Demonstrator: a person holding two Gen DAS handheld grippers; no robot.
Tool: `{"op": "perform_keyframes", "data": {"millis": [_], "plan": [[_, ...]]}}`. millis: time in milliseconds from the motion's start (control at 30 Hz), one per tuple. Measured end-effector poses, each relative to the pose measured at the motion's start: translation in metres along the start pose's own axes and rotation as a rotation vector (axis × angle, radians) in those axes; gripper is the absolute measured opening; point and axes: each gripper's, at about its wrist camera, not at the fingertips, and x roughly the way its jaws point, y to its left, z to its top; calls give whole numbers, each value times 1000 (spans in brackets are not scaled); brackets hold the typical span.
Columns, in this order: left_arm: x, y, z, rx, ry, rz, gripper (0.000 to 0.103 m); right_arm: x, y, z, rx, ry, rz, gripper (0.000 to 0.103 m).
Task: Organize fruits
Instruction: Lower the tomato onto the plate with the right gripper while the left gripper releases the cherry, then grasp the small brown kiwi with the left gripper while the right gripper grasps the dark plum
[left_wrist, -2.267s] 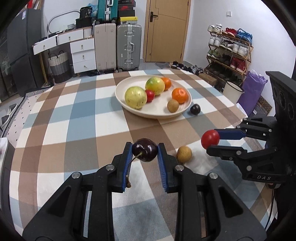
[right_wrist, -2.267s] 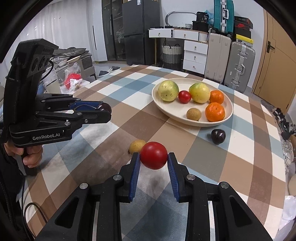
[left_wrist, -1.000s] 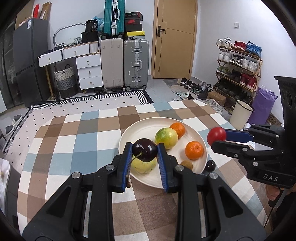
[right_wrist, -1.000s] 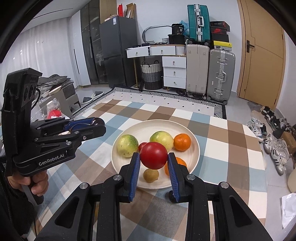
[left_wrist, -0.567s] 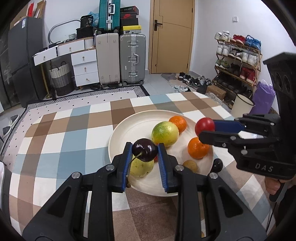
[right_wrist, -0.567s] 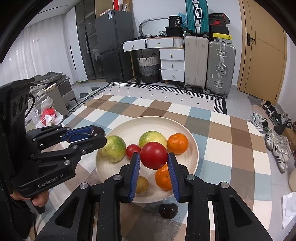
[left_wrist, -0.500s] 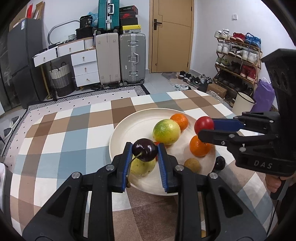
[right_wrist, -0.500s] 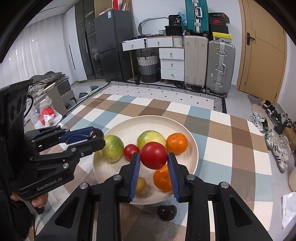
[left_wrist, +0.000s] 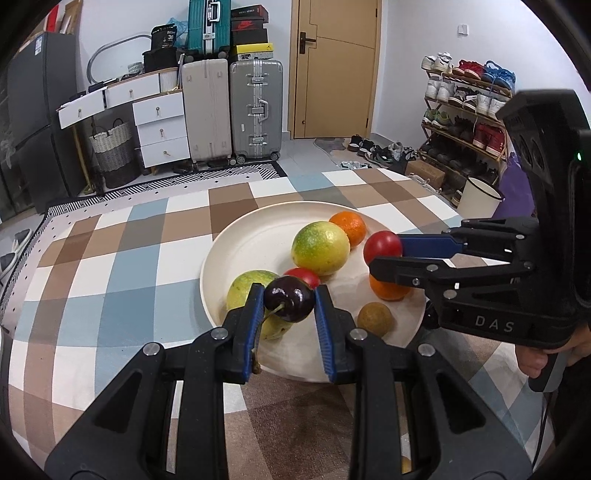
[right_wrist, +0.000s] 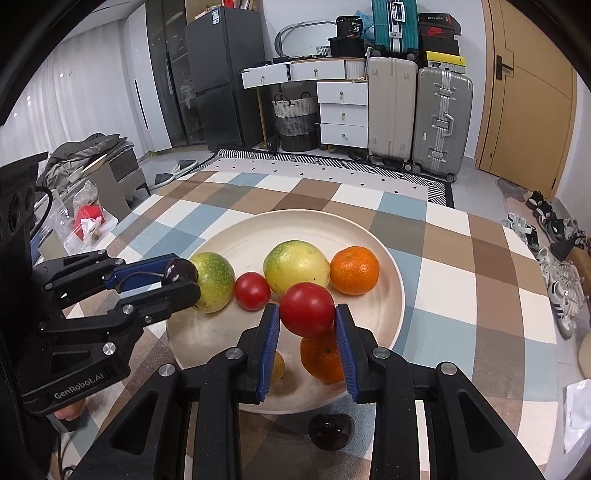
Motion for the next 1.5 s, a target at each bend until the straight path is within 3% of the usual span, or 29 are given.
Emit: {"op": "perform_keyframes", "data": {"millis": [533,667,733,767,900,1067,1100,1167,1500], "plan": [[7,-4,-2,-5,4,-21,24,-5,4,3,-6,-28,18,31],[4,-3,-3,-10,0,-27,27,-11,1,4,5,-47,10,49],[1,-2,-3,-9,-2,-23,41,-14,-1,5,13,-51,-2,51],[-1,-2,-4,-11,-4,-19,46,-16,-2,6,22,-53,-8,58],[-14,2,-5,-34,-27,-16,81,-24,-7,6,40,-73,-15,79],[-31,2,-5,-28,-50,-14,94,-35,-11,-3,60,-71,-16,97],[-35,2,-6,-25,-56,-11,103,-36,-11,-5,60,-73,-18,98],[-42,2,-8,-20,-68,8,103,-39,-14,-10,64,-72,-26,102],[-72,3,-29,-40,-48,12,103,-66,-15,-33,79,-81,-20,102]]}}
